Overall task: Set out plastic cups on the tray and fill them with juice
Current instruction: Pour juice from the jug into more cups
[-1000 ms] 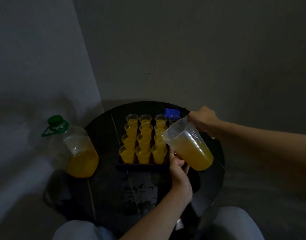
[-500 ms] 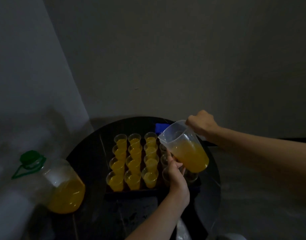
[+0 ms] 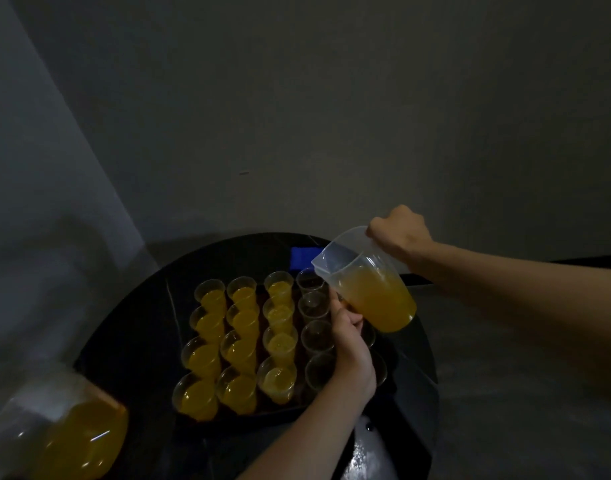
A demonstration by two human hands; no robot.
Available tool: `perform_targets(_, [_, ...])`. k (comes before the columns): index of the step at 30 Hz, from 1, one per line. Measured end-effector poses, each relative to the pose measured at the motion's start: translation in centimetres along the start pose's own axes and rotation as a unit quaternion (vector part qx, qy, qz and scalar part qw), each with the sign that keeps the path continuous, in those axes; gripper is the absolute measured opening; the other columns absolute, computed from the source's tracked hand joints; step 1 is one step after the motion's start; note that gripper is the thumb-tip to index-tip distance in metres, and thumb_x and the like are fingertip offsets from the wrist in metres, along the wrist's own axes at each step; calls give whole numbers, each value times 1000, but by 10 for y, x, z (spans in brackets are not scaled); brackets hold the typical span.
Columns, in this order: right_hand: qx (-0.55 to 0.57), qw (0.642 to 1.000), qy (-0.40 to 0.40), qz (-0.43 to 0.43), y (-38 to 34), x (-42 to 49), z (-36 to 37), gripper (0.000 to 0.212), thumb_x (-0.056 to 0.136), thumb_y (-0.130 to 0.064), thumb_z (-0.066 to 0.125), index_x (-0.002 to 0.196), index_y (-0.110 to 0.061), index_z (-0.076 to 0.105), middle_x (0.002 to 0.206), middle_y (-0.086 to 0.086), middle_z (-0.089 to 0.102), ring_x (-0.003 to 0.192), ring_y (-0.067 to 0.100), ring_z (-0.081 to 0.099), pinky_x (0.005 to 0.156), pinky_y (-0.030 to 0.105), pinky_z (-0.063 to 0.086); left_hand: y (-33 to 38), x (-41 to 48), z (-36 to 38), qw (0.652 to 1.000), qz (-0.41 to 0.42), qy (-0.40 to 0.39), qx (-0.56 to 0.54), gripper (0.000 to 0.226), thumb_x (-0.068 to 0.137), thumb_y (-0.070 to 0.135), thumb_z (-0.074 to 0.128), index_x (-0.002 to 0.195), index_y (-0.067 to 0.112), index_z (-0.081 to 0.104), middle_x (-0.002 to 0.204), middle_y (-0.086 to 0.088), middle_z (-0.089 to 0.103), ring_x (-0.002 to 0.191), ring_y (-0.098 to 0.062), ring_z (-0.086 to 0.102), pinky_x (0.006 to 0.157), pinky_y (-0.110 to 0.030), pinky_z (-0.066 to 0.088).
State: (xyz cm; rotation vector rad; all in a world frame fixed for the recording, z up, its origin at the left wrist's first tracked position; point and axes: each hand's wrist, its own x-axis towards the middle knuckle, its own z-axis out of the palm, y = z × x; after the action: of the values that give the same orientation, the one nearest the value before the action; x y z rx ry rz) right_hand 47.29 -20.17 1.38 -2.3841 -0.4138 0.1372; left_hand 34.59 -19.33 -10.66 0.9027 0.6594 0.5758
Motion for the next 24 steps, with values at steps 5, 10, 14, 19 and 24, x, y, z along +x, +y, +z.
perform_targets(5, [7, 1000, 8, 1, 8, 14, 6, 29, 89, -25, 56, 88, 2, 68, 79, 13, 64, 63, 21, 54, 59, 30, 45, -8, 20, 5, 1000, -2, 7, -5, 73, 91, -5, 33, 155, 29, 34, 142, -6, 52, 125, -17, 52, 102, -32, 41])
perform_targets(10, [1, 1000, 3, -4, 3, 25, 11, 29, 87, -28, 57, 87, -2, 68, 79, 11, 63, 67, 24, 58, 62, 31, 49, -10, 29, 6, 1000, -7, 13, 3, 70, 93, -3, 33, 155, 30, 34, 141, -7, 53, 130, -22, 51, 114, -44, 38])
perform_targets(14, [-7, 1000, 1, 3, 1, 35, 12, 29, 87, -30, 57, 82, -3, 66, 80, 12, 64, 67, 24, 59, 61, 31, 48, -6, 39, 12, 1000, -17, 12, 6, 72, 92, -2, 35, 156, 30, 33, 143, -9, 52, 128, -22, 52, 109, -40, 41])
perform_targets(19, [-16, 1000, -5, 6, -11, 43, 7, 27, 88, -30, 57, 85, -5, 65, 82, 11, 62, 71, 25, 59, 58, 28, 42, 5, 42, 17, 1000, -21, 12, 7, 71, 92, -4, 34, 156, 27, 32, 143, -9, 50, 128, -24, 50, 102, -34, 40])
perform_targets(24, [-28, 999, -19, 1, -16, 47, 9, 27, 92, -30, 54, 74, -10, 57, 72, 6, 55, 59, 17, 48, 49, 24, 36, 8, 42, 18, 1000, -26, -1, 6, 71, 92, -4, 33, 156, 27, 32, 123, 4, 54, 113, -15, 54, 93, -29, 43])
